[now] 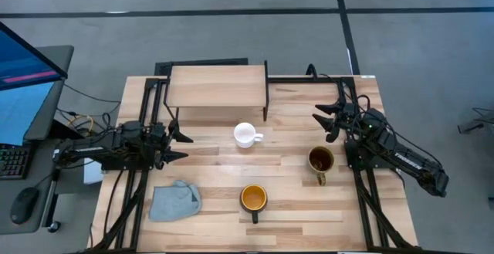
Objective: Stack small to large cups/mugs on shelf
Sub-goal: Put the brown green mug on the shelf
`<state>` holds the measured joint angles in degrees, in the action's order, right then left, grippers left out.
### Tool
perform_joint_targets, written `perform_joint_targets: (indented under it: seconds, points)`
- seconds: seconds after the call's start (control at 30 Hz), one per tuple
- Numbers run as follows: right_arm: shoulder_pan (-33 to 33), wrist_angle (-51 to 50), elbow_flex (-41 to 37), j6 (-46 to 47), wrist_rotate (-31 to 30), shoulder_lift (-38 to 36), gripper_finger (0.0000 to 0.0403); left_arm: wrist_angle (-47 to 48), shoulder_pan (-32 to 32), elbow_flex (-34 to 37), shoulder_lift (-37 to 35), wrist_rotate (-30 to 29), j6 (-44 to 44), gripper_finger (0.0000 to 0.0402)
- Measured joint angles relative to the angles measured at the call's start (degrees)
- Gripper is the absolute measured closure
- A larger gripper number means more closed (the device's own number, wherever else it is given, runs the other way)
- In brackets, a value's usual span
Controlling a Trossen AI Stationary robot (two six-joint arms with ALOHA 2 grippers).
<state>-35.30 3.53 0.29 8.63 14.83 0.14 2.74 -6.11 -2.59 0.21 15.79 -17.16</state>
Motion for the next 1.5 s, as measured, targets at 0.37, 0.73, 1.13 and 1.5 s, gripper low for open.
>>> perform_joint_targets:
  seconds: [0.37, 0.73, 1.13, 1.5]
  points:
    - [0.86, 0.31, 0.00, 3.78, 0.09, 0.00, 0.0168, 0.00, 0.00, -0.02, 0.02, -0.02, -0.01, 0.0125]
    - [1.17, 0.30, 0.00, 6.84, 0.11, 0.00, 0.0168, 0.00, 0.00, -0.02, 0.00, -0.07, -0.01, 0.0125]
    - [1.22, -0.05, 6.20, 3.88, 7.55, 0.00, 0.0168, -0.01, 0.00, 0.00, 0.01, -0.09, -0.01, 0.0125]
    - [2.81, -11.93, 17.05, -1.37, 9.50, 2.92, 0.0168, 0.00, 0.00, -0.02, 0.00, -0.11, -0.01, 0.0125]
